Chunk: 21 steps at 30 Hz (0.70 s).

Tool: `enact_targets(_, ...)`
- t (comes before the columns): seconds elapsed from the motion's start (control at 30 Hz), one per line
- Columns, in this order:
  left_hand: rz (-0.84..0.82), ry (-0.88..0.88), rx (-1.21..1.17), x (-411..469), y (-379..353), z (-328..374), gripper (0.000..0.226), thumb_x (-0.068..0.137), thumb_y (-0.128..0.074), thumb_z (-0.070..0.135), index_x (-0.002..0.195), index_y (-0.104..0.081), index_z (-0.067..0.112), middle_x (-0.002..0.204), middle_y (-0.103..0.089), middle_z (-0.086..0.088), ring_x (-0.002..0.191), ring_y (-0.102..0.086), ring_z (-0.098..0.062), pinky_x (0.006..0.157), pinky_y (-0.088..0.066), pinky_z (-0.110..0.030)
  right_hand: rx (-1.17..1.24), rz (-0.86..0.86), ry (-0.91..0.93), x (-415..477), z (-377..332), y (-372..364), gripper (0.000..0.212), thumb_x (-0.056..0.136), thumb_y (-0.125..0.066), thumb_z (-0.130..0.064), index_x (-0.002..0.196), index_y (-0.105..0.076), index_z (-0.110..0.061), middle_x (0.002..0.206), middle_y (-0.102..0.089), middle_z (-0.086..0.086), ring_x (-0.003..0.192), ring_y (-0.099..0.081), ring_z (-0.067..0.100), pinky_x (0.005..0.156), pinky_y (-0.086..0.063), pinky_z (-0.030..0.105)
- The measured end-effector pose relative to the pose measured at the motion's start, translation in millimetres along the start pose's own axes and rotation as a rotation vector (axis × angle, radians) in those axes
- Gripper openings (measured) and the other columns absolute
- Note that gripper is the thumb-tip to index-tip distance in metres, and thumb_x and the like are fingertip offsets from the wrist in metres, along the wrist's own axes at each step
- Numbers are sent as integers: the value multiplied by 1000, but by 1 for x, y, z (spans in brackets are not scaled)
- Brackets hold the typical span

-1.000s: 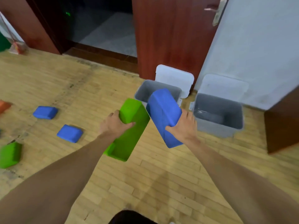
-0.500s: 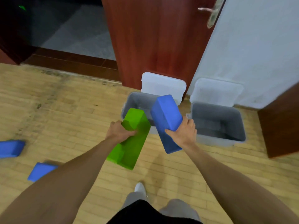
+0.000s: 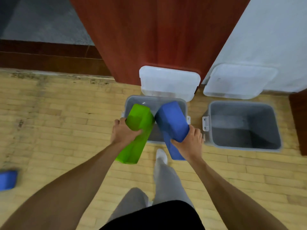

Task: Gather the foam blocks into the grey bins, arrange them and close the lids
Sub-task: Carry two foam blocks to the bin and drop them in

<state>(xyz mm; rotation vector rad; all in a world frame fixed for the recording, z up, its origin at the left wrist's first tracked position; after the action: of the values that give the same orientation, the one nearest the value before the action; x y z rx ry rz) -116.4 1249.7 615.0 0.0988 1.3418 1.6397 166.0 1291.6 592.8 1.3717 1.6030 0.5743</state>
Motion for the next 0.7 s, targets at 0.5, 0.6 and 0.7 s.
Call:
enact_targets(0.5,23,-69,21,348,-235,-90,88,66,-73,64,132,-42,15,128,-43,-6,118,-49,-28,88,-44,-43,-51,-55,-75,262,67,-323,92,68,-76,-48,141,-32,-13,130,-42,9,120,-41,29,103,-35,44)
enact_targets(0.6,55,-84,-4,389,-282,-119,90,66,-73,65,133,-41,14,128,-42,-7,118,-50,-29,89,-45,-45,-68,-41,-34,291,85,-385,92,69,-76,-50,142,-32,-13,130,-42,9,121,-40,28,102,-36,44)
enact_targets(0.7,84,-103,-19,419,-317,-140,91,69,-72,63,136,-40,11,130,-40,-9,122,-47,-32,92,-44,-46,-95,-8,-24,311,94,-431,94,71,-76,-53,143,-31,-12,134,-40,11,125,-38,31,104,-33,45)
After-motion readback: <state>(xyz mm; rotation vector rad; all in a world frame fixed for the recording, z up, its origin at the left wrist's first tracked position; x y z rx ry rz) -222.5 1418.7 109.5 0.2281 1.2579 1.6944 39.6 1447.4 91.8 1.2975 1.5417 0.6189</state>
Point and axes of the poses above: each hand's wrist, its own x-axis towards the middle knuckle, its own y-axis out of the back of the hand, z = x × y, the point moved 9 cm from there along x, towards the middle knuckle
